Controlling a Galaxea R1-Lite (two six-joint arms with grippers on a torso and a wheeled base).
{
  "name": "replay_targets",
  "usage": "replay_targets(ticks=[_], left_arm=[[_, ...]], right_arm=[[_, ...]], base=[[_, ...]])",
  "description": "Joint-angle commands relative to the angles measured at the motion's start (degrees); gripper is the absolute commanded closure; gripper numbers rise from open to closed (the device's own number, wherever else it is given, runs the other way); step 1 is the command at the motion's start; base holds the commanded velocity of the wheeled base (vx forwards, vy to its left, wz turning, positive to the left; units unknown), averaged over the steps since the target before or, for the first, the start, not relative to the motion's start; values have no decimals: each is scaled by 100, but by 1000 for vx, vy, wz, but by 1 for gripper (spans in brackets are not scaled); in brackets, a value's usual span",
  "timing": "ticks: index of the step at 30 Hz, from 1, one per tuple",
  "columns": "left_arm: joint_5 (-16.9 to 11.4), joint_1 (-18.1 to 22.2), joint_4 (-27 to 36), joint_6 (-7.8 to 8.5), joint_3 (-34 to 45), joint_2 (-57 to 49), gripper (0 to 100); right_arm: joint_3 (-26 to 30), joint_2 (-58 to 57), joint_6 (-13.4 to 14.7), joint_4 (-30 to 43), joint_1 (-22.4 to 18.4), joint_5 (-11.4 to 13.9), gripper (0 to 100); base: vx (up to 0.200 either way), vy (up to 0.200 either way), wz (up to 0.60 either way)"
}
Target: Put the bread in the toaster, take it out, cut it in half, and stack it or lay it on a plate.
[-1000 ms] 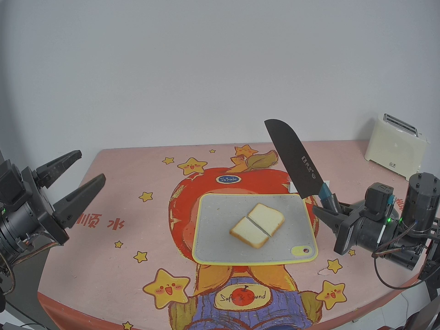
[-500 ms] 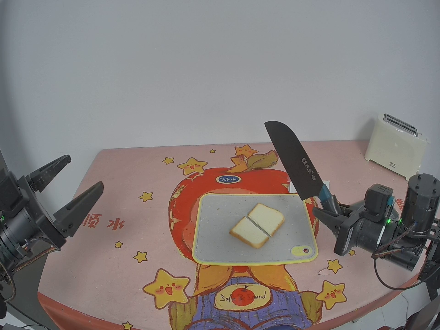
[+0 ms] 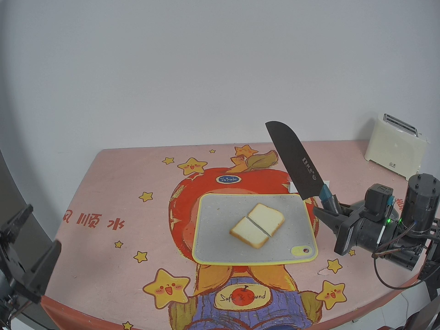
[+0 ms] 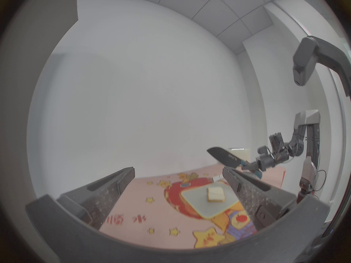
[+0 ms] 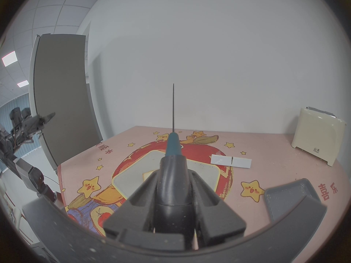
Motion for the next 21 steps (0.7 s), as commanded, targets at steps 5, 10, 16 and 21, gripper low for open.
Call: replay_targets(ticks=[5, 10, 16, 21], left_arm=[[595, -76, 3891, 29, 148, -3323, 0], [1236, -68, 3803, 170, 350, -3323, 0], [1210, -59, 3698, 196, 376, -3323, 0], [1219, 29, 3715, 187, 368, -3306, 0]], right_arm=[[-6, -124, -39, -1, -14, -2, 100], [-15, -185, -74, -1, -5, -11, 100], [-15, -194, -91, -1, -14, -11, 100], [-15, -203, -91, -1, -14, -11, 100]], base=[[0, 0, 0], [0, 0, 0], [0, 0, 0], [0, 0, 0]])
